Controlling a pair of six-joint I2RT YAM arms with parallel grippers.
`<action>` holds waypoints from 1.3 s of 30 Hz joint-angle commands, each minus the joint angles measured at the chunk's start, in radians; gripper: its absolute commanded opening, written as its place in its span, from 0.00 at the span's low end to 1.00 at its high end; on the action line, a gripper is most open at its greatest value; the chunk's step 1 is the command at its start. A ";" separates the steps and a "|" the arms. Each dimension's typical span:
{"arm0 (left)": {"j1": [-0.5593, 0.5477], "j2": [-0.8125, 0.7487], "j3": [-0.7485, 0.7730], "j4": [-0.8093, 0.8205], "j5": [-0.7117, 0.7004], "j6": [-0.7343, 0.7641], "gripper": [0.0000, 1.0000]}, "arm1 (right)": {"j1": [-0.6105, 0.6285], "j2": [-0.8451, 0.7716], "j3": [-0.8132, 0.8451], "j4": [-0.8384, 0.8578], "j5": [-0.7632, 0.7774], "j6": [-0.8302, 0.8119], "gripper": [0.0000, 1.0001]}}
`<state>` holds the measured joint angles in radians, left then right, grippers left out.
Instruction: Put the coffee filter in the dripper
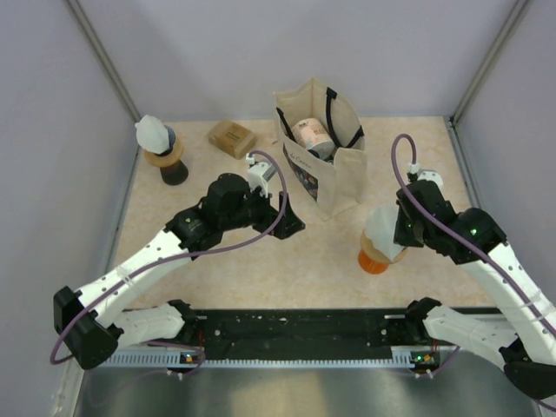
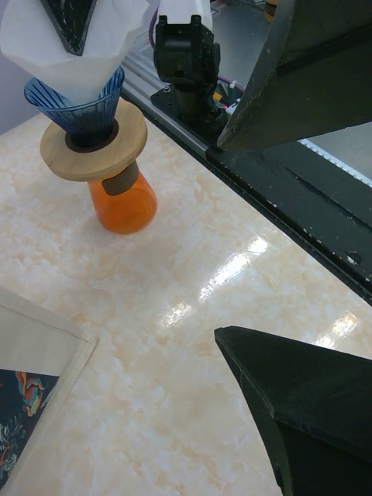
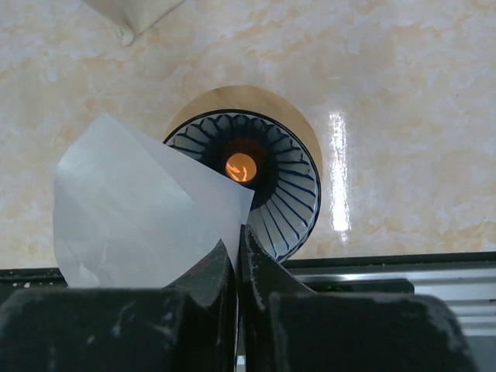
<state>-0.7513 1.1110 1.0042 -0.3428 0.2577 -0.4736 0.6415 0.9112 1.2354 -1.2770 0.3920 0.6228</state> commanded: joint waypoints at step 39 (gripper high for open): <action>0.013 0.004 0.011 0.054 0.040 -0.007 0.99 | -0.082 -0.047 0.051 0.056 0.047 -0.124 0.51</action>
<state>-0.7410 1.1175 1.0042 -0.3405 0.2844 -0.4770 0.5667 0.8967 1.1816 -1.2194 0.4019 0.5217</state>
